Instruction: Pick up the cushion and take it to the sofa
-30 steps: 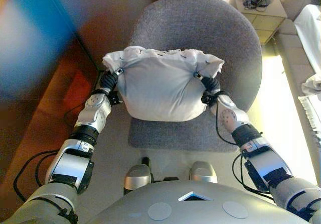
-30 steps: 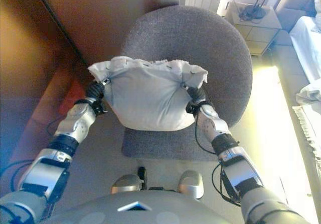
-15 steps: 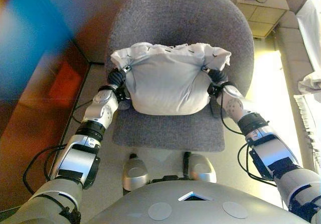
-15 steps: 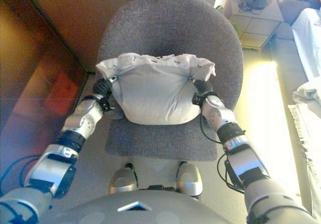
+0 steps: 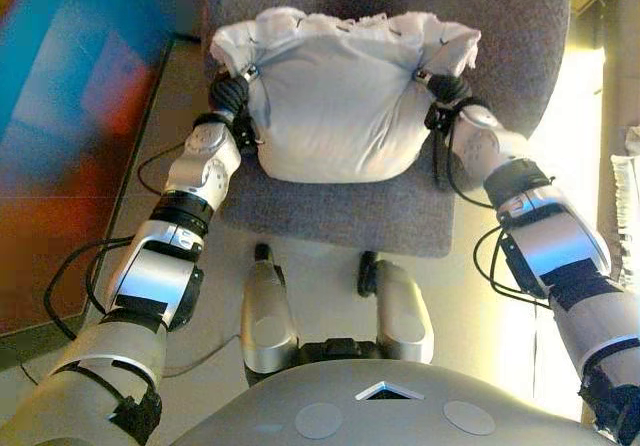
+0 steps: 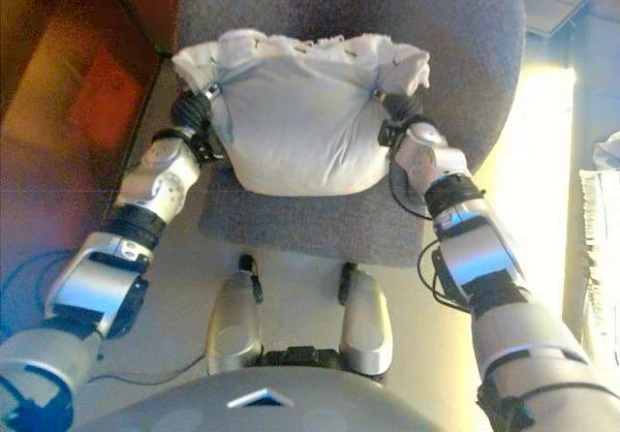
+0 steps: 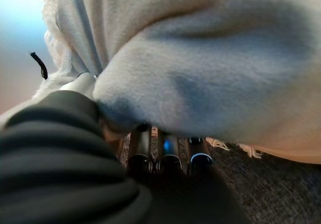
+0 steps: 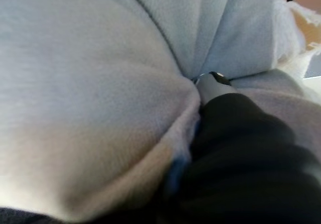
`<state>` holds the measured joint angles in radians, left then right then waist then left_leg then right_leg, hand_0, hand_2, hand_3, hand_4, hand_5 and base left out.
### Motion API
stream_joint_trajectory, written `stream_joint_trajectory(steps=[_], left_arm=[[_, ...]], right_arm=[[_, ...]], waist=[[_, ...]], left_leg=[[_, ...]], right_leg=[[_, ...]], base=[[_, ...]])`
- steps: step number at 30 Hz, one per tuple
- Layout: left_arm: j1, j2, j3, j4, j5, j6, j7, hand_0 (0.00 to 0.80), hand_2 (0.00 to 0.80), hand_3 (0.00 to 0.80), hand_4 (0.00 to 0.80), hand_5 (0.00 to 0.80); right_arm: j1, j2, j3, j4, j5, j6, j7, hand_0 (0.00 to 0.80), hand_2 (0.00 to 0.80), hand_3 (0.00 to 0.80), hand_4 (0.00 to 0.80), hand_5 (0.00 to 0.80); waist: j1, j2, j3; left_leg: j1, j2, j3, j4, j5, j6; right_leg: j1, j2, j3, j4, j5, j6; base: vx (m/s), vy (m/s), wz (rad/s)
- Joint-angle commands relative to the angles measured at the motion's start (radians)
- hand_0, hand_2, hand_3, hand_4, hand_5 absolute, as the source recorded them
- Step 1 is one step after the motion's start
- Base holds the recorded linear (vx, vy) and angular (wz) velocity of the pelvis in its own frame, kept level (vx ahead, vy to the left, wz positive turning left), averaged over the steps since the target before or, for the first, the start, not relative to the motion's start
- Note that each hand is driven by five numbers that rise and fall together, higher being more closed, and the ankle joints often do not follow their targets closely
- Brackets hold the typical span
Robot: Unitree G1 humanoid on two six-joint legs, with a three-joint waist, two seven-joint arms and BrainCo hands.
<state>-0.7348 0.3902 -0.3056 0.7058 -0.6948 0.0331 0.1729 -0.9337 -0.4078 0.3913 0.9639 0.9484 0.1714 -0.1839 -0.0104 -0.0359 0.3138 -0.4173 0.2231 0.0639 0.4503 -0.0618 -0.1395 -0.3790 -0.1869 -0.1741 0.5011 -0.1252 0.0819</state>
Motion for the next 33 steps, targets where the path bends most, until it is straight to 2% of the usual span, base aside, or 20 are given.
stream_joint_trajectory(steps=[1,7,12,13,14,15,19,20,21,22,24,29,33], left_arm=[[-0.103,-0.01,-0.05,-0.005,-0.105,-0.039,0.017,0.8,0.8,0.8,0.8,0.8],[-0.119,-0.027,-0.036,-0.027,-0.11,-0.062,0.038,0.8,0.8,0.8,0.8,0.8],[-0.098,-0.032,-0.036,-0.059,-0.105,-0.065,0.05,0.8,0.8,0.8,0.8,0.8],[-0.095,-0.032,-0.038,-0.065,-0.093,-0.064,0.048,0.8,0.8,0.8,0.8,0.8],[-0.094,-0.03,-0.043,-0.071,-0.084,-0.066,0.048,0.8,0.8,0.8,0.8,0.8],[-0.094,-0.028,-0.048,-0.077,-0.075,-0.072,0.05,0.8,0.8,0.8,0.8,0.8],[-0.064,-0.021,-0.042,-0.111,-0.091,-0.083,0.058,0.8,0.8,0.8,0.8,0.8],[-0.055,-0.018,-0.038,-0.12,-0.099,-0.079,0.058,0.524,0.524,0.524,0.524,0.524],[-0.046,-0.017,-0.035,-0.128,-0.1,-0.074,0.057,0.107,0.107,0.107,0.107,0.107],[-0.037,-0.015,-0.033,-0.137,-0.098,-0.067,0.059,0.0,0.0,0.0,0.0,0.0],[-0.017,-0.013,-0.03,-0.154,-0.096,-0.055,0.069,0.0,0.0,0.0,0.0,0.0],[0.075,-0.021,-0.005,-0.187,-0.11,-0.044,0.069,0.0,0.0,0.0,0.0,0.0],[0.166,-0.024,0.018,-0.234,-0.097,-0.042,0.076,0.0,0.0,0.0,0.0,0.0]], right_arm=[[-0.136,0.002,-0.105,0.051,0.116,-0.071,-0.022,0.8,0.8,0.8,0.8,0.8],[-0.222,-0.014,-0.079,0.077,-0.011,-0.078,-0.028,0.8,0.8,0.8,0.8,0.8],[-0.249,-0.041,-0.042,0.097,-0.073,-0.086,-0.025,0.8,0.8,0.8,0.8,0.8],[-0.255,-0.045,-0.038,0.095,-0.079,-0.098,-0.036,0.756,0.756,0.756,0.756,0.756],[-0.261,-0.049,-0.036,0.09,-0.089,-0.11,-0.045,0.213,0.213,0.213,0.213,0.213],[-0.265,-0.051,-0.033,0.085,-0.108,-0.121,-0.05,0.0,0.0,0.0,0.0,0.0],[-0.247,-0.068,-0.017,0.056,-0.124,-0.14,-0.053,0.0,0.0,0.0,0.0,0.0],[-0.239,-0.073,-0.016,0.05,-0.124,-0.139,-0.06,0.0,0.0,0.0,0.0,0.0],[-0.231,-0.076,-0.016,0.044,-0.12,-0.14,-0.064,0.0,0.0,0.0,0.0,0.0],[-0.226,-0.081,-0.018,0.036,-0.116,-0.139,-0.069,0.0,0.0,0.0,0.0,0.0],[-0.215,-0.084,-0.022,0.022,-0.11,-0.137,-0.075,0.0,0.0,0.0,0.0,0.0],[-0.167,-0.116,-0.045,0.01,-0.148,-0.072,-0.101,0.0,0.0,0.0,0.0,0.0],[-0.111,-0.147,-0.097,0.002,-0.142,-0.056,-0.289,0.0,0.0,0.0,0.0,0.0]], waist=[[0.047,-0.025,-0.008],[0.063,-0.014,0.025],[0.074,-0.02,0.03],[0.076,-0.023,0.03],[0.076,-0.024,0.03],[0.076,-0.025,0.03],[0.078,-0.029,0.012],[0.079,-0.031,0.003],[0.08,-0.032,-0.004],[0.079,-0.035,-0.016],[0.081,-0.037,-0.033],[0.088,-0.042,-0.123],[0.092,-0.042,-0.184]], left_leg=[[-0.012,0.047,-0.031,0.054,-0.011,-0.07],[-0.071,0.024,-0.065,0.075,-0.011,-0.068],[-0.071,0.01,-0.071,0.056,0.0,-0.067],[-0.069,0.01,-0.069,0.048,0.004,-0.066],[-0.066,0.009,-0.065,0.041,0.009,-0.065],[-0.063,0.009,-0.06,0.033,0.014,-0.065],[-0.01,0.009,-0.022,-0.02,0.032,-0.062],[0.008,0.01,-0.014,-0.034,0.036,-0.063],[0.025,0.011,-0.008,-0.047,0.039,-0.064],[0.037,0.009,-0.003,-0.064,0.049,-0.063],[0.068,0.01,0.004,-0.085,0.054,-0.064],[0.205,0.006,0.041,-0.167,0.056,-0.053],[0.294,-0.001,0.066,-0.213,0.048,-0.046]], right_leg=[[0.036,-0.078,0.05,-0.132,0.125,0.115],[-0.019,-0.08,0.056,-0.1,0.12,0.115],[-0.018,-0.075,0.053,-0.116,0.125,0.114],[-0.015,-0.073,0.051,-0.123,0.127,0.114],[-0.011,-0.071,0.049,-0.13,0.128,0.113],[-0.006,-0.07,0.046,-0.137,0.129,0.112],[0.046,-0.079,0.018,-0.186,0.14,0.118],[0.066,-0.083,0.01,-0.203,0.143,0.121],[0.084,-0.085,0.005,-0.217,0.146,0.123],[0.098,-0.088,0.0,-0.235,0.154,0.125],[0.133,-0.087,-0.008,-0.26,0.157,0.127],[0.256,-0.082,-0.027,-0.343,0.163,0.137],[0.331,-0.073,-0.035,-0.396,0.168,0.141]], base=[[-0.03,0.023,0.16],[-0.003,0.059,0.12],[0.062,0.031,0.08],[0.036,-0.005,0.11],[0.03,0.002,0.09],[0.017,0.012,0.07],[0.087,0.012,0.08],[0.131,0.01,0.09],[0.116,0.012,0.1],[0.119,0.015,0.11],[0.152,0.029,0.1],[0.266,0.042,0.04],[0.256,0.042,0.05]])
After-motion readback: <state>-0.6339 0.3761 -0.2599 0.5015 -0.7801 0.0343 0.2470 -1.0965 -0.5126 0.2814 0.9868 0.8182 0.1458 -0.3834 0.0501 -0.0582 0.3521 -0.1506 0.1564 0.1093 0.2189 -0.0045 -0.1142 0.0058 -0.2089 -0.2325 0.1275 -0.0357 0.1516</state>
